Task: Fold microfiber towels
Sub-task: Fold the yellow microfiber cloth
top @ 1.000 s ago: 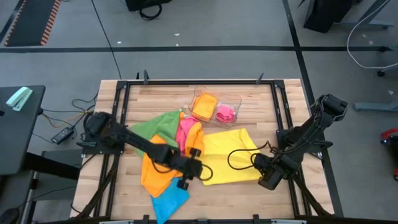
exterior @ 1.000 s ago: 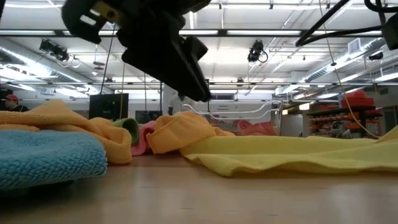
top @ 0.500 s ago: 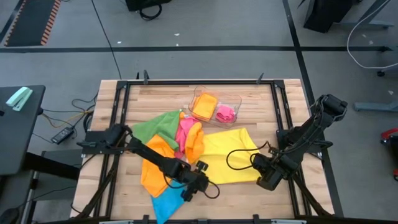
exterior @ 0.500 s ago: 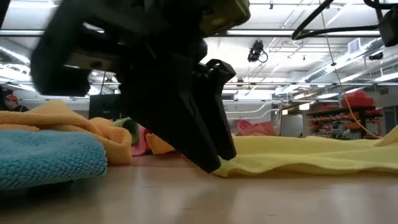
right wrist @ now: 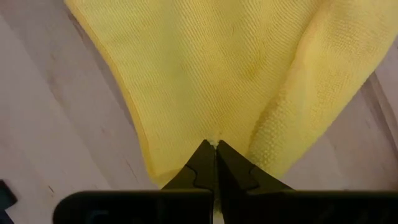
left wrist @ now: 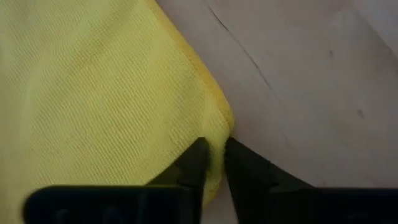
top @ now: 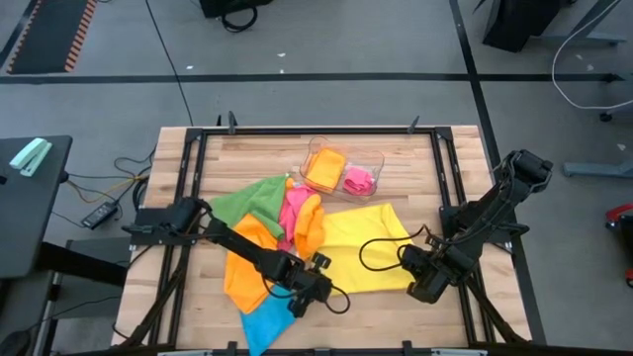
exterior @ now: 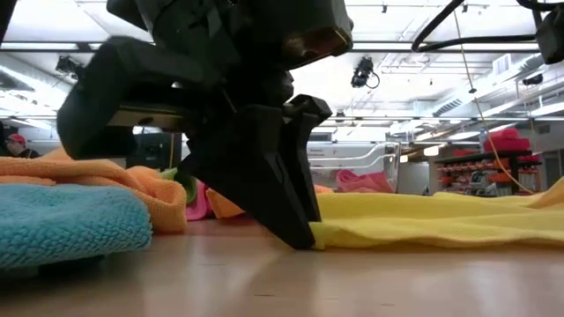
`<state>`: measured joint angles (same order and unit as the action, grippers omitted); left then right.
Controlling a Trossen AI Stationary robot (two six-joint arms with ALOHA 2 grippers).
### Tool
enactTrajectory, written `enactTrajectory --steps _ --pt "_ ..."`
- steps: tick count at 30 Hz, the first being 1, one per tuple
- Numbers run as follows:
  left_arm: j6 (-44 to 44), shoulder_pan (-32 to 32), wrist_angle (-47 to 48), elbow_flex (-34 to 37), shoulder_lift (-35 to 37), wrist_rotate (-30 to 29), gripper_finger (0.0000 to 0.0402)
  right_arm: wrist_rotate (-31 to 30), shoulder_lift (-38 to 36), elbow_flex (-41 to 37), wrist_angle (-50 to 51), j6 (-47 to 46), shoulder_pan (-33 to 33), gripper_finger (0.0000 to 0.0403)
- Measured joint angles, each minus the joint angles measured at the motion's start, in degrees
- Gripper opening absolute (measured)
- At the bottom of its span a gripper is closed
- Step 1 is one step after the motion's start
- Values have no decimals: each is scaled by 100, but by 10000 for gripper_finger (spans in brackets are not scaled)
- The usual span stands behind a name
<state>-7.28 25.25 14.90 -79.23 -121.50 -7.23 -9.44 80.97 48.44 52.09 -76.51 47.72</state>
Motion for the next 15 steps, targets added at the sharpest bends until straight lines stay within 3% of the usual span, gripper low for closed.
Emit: enactTrajectory --steps 3,7,15 --pt "129 -8 192 -153 26 306 14 136 0 -2 2 32 -2 10" --pt "337 -69 135 -392 266 844 21 936 -102 0 4 294 38 10" --pt "858 -65 -870 -651 307 2090 10 1525 -719 0 43 162 222 10"
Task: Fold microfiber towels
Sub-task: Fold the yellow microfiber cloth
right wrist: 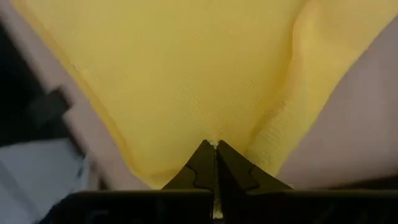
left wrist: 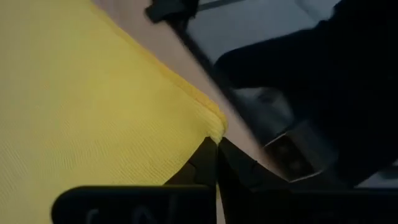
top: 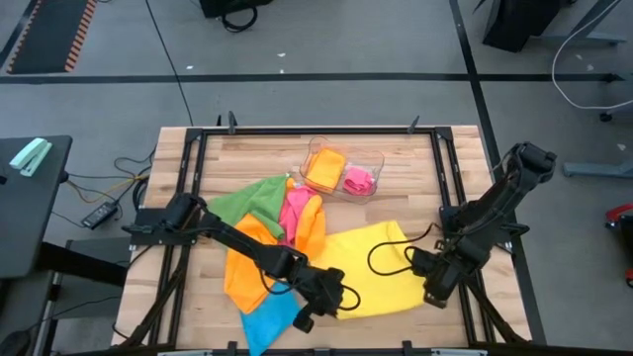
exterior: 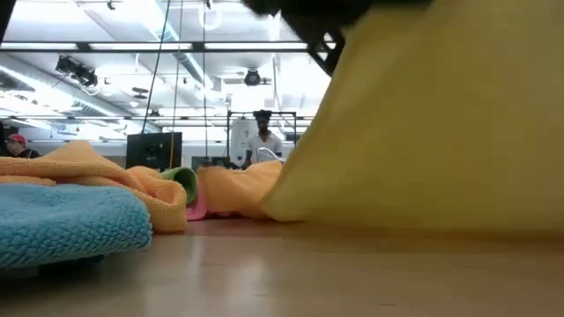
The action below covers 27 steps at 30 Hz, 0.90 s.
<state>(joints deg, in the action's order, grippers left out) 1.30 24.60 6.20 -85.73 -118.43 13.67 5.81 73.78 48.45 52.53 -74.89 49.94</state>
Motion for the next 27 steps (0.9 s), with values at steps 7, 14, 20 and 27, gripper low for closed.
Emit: enactTrajectory --steps 7,14,20,27 --pt "556 76 -311 4 -2 431 20 -243 -861 0 12 -58 265 10" --pt "455 -131 -140 8 556 460 12 -1534 -1543 0 1 620 270 10" --pt "-309 -511 786 2 1341 -114 11 -2336 -1895 4 87 1048 49 10" --pt "-697 -1244 1014 11 2040 -209 18 -2747 -2032 111 380 1721 -662 10"
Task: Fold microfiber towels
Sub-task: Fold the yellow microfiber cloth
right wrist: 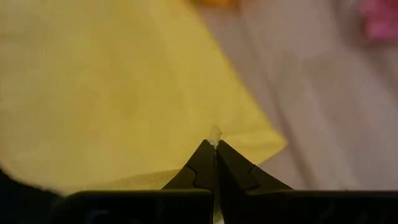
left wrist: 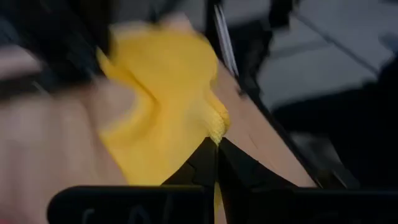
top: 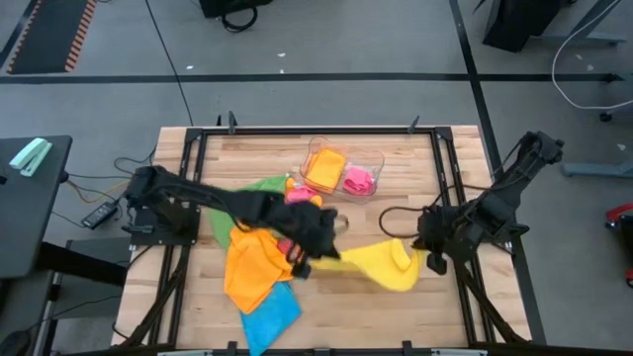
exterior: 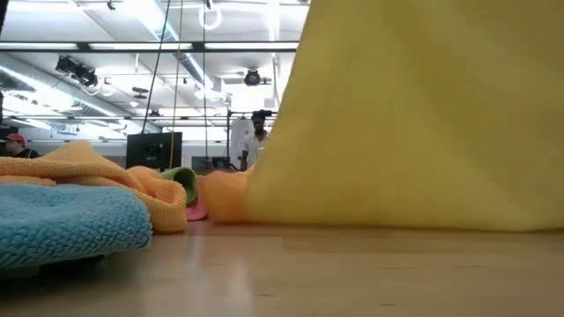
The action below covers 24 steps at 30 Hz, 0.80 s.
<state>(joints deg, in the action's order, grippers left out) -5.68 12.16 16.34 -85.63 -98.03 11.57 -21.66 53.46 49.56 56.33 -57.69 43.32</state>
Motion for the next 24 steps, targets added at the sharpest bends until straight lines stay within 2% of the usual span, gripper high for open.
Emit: enactTrajectory --steps 4,8,13,18,20,24 --pt "-349 -370 -65 -6 404 11 15 -586 -32 576 30 884 -334 10" --pt "-624 -796 -652 -6 572 9 7 -1444 -22 1348 244 2016 -647 10" --pt "-727 -1331 -1214 -40 600 1 19 -2337 -43 2142 447 3088 -1041 10" --pt "-706 -1530 -1148 -74 602 227 8 -2184 -31 2278 496 3330 -1173 10" --pt "-668 -1425 -1041 -81 555 435 7 -1895 16 2096 624 3085 -1173 10" --pt "-548 -1015 -698 45 229 492 19 -1204 205 1493 838 2394 -1164 10"
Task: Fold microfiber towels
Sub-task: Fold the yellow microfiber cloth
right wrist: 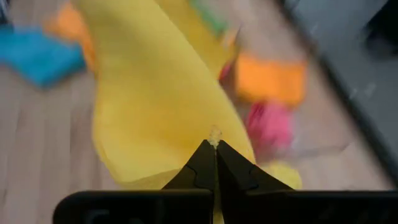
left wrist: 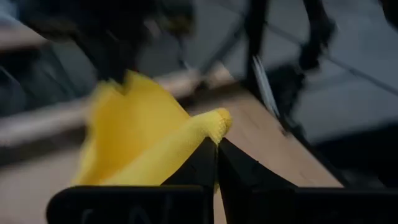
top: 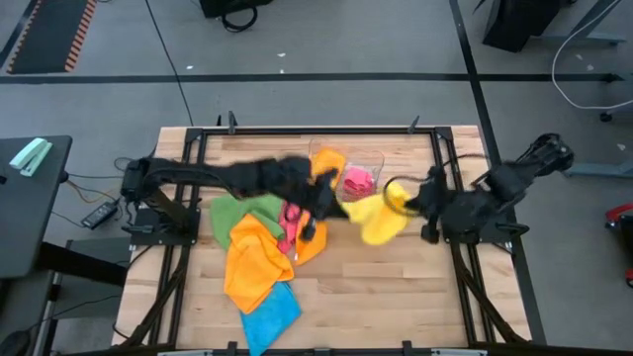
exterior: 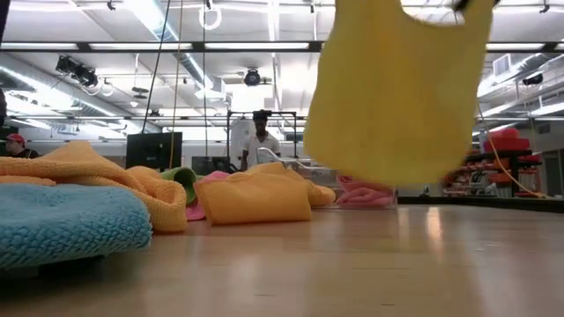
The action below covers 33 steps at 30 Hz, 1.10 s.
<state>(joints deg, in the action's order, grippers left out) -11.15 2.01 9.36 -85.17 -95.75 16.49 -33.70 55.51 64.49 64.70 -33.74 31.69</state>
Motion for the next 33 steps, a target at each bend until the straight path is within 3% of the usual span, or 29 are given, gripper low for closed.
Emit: enactTrajectory --steps 10,15,21,28,33 --pt "618 1174 86 148 -1342 -7 10 2135 550 -1673 -529 -1788 518 10" --pt "1207 1587 -493 132 -1967 -14 26 2840 811 -1900 -785 -2524 992 10" --pt "1649 1946 -1634 128 -2511 -13 12 3903 981 -1762 -925 -3558 1526 10" --pt "1883 2143 -1993 125 -2701 -17 23 4082 963 -1701 -903 -4305 1850 10" --pt "1823 2091 -1572 127 -2407 -7 24 3464 1007 -1701 -908 -4174 1649 10"
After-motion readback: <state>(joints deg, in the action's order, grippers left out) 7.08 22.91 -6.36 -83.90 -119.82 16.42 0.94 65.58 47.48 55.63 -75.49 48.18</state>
